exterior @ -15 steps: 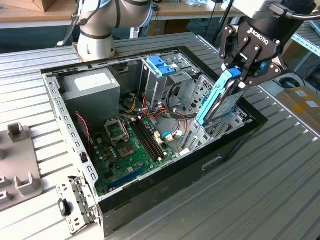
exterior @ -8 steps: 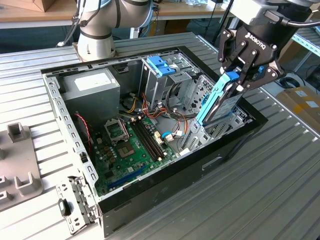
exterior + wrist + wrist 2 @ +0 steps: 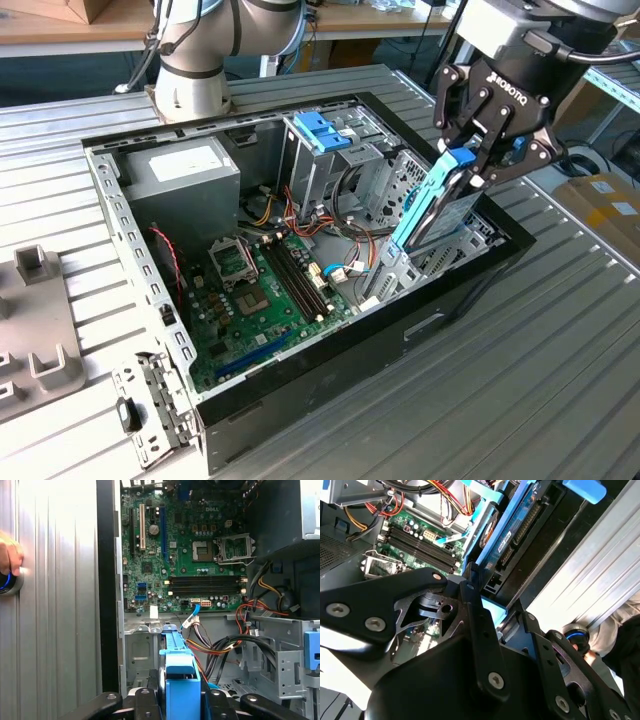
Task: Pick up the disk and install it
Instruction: 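Insert the disk into the insertion slot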
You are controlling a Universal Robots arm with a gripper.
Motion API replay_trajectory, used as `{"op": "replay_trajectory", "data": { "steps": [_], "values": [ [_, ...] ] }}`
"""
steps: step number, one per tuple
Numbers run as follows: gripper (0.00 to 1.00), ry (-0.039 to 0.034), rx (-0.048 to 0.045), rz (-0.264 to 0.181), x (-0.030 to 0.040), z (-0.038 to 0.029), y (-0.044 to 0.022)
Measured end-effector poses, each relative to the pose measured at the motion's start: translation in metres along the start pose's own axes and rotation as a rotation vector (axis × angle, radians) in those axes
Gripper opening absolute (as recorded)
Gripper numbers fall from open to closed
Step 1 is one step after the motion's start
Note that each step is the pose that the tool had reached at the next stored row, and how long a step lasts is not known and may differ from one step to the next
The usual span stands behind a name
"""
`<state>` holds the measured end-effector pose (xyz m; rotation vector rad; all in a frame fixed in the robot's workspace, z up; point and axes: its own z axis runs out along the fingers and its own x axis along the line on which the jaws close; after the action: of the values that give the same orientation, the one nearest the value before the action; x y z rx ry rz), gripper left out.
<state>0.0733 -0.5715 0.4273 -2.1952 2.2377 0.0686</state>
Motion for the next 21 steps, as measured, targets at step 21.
{"op": "replay_trajectory", "data": {
  "steps": [21],
  "values": [
    [0.37, 0.0001, 0.0, 0.0, 0.0003, 0.0094, -0.0003]
  ]
}}
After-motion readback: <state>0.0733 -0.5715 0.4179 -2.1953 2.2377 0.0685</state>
